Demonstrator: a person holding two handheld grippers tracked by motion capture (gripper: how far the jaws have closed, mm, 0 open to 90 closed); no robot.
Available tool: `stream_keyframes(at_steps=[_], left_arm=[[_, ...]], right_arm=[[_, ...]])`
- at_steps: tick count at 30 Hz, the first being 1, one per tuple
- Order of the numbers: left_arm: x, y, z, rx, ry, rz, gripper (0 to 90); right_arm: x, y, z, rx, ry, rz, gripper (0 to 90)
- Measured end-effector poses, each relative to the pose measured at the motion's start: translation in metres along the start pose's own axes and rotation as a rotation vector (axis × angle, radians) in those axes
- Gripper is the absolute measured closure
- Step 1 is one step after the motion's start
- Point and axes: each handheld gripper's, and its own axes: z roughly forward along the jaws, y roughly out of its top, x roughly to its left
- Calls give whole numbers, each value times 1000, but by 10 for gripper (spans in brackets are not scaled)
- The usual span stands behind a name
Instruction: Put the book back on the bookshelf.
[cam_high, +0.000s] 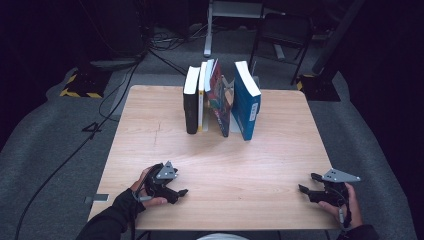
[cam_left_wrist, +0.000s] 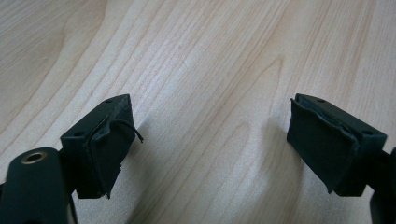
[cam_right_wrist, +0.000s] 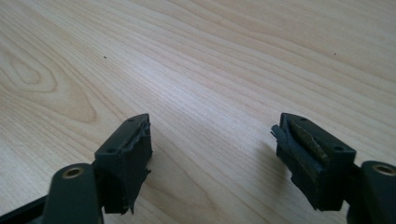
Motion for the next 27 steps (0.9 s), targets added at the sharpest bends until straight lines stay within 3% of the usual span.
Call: stream_keyframes(at_steps=[2, 27], left_arm=[[0, 0, 0, 0, 0, 1, 153], [0, -1, -1, 1, 0, 1, 155]], right_arm=[[-2, 0, 1, 9, 2, 25, 231], [-2, 0, 1, 10, 2, 26, 220]])
